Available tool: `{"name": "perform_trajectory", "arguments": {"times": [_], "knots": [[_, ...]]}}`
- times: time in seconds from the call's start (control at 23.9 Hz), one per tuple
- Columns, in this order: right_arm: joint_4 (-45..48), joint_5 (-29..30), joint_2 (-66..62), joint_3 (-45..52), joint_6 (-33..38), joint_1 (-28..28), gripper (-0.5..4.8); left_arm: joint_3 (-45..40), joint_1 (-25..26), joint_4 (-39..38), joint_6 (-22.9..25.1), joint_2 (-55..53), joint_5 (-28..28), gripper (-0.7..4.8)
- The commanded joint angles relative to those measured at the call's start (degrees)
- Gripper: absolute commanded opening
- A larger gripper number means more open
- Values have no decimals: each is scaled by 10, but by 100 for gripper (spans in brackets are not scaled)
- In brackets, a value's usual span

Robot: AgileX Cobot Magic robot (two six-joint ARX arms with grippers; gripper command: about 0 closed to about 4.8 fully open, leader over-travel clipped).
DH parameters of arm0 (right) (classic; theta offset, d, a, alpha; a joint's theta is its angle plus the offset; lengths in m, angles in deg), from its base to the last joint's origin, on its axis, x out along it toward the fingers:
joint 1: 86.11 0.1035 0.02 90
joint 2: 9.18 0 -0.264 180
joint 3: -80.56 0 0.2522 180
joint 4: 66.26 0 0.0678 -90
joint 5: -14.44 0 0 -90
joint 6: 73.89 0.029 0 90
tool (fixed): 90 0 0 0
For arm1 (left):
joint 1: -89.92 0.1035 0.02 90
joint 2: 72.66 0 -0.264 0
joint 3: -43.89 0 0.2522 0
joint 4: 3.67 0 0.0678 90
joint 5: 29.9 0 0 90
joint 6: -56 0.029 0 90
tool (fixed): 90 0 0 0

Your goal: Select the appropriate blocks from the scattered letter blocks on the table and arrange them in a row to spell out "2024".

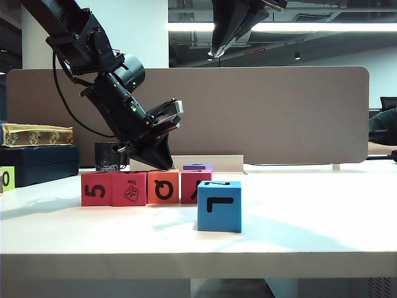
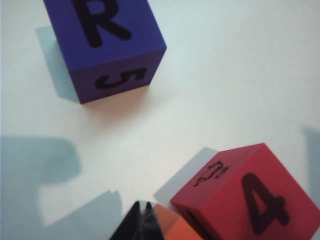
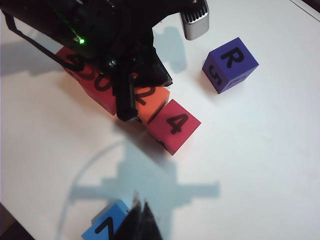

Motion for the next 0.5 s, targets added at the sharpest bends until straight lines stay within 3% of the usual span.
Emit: {"name": "perform_trajectory", "arguments": {"times": [0.04, 0.5], "knots": [[6, -1, 3, -3, -1, 0, -3, -2, -3, -38, 4, -1, 0, -6], [8, -1, 3, -3, -1, 0, -3, -2, -21, -48, 12, 1, -3, -6]]}}
